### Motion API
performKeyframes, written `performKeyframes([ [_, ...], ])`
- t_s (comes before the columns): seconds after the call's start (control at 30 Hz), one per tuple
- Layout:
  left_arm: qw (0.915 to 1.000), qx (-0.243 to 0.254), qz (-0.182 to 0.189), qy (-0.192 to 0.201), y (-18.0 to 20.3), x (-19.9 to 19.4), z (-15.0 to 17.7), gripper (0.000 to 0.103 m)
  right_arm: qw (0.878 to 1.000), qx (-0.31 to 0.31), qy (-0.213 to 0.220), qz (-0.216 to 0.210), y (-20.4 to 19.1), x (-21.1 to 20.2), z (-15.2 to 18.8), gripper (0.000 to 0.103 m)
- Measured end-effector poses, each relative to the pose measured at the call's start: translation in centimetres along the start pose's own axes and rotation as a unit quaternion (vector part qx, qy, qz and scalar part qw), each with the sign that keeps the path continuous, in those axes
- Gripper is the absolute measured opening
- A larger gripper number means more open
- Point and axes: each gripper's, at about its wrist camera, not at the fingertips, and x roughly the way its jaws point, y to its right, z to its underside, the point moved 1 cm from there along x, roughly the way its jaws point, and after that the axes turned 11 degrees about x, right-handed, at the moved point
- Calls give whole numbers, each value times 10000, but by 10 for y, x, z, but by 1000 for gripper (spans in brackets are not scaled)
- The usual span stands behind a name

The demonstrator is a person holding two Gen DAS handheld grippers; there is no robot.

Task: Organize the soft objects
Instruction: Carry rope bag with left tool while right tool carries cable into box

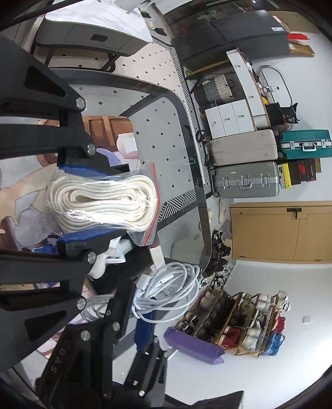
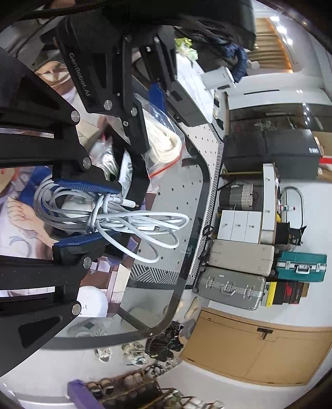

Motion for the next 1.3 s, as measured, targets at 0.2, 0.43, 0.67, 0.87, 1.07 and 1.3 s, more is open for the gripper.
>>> performKeyframes([
  [0.2, 9996, -230, 98, -108, -3, 24, 3, 34, 9998, 137, -56, -140, 7, 25, -1, 29],
  [0.43, 9987, -316, 152, -369, -2, 48, 12, 34, 9993, 275, -237, -94, 21, 53, 4, 29],
  [0.67, 9975, -273, 263, -597, 8, 60, 18, 34, 9977, 330, -590, -97, 27, 75, 16, 29],
  [0.87, 9972, -357, 292, -590, 11, 61, 18, 34, 9977, 437, -515, -68, 30, 75, 14, 29],
  [1.07, 9972, -328, 291, -614, 10, 63, 20, 34, 9978, 400, -526, 8, 29, 77, 15, 29],
  [1.3, 9969, -271, 290, -681, 10, 67, 24, 34, 9978, 428, -505, 47, 33, 76, 16, 29],
])
